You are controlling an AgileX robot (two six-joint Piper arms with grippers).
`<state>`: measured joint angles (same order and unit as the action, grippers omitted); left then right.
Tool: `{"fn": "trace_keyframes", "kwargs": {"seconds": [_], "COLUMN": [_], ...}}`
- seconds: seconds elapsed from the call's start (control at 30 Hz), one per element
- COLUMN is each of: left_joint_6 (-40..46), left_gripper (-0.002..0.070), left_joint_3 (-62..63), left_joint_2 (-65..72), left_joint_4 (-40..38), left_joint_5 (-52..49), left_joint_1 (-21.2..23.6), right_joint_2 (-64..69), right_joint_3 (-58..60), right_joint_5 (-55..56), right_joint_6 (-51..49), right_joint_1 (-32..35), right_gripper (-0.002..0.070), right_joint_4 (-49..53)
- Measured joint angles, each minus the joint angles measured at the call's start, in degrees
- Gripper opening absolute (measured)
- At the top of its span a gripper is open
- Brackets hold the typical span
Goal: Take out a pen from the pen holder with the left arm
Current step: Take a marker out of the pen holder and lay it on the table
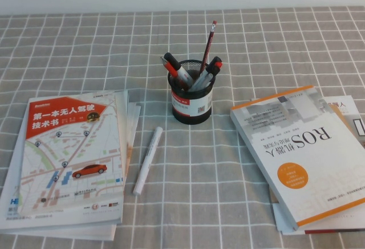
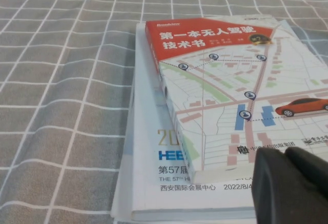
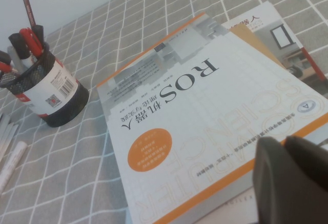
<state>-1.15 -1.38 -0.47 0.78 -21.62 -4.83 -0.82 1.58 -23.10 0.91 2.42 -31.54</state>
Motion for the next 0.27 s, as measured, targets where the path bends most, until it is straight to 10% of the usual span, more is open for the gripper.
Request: {"fn": "trace_keyframes", "kwargs": {"seconds": [0.27], "left_joint_6": [0.1], "left_gripper": [-0.0003], "left_joint_3": [0.0], "left_joint_2": [-0.1], "left_joint_4": [-0.2], "left_joint_5": [0.0], "left_joint_1": [-0.1], "right_joint_2": [0.0], "right_joint_3": [0.0], "right_joint_5": [0.0], "right_joint_6": [0.0], "right_joint_1": [0.0], "right_gripper": [-0.0013], "right_joint_4": [-0.1]}}
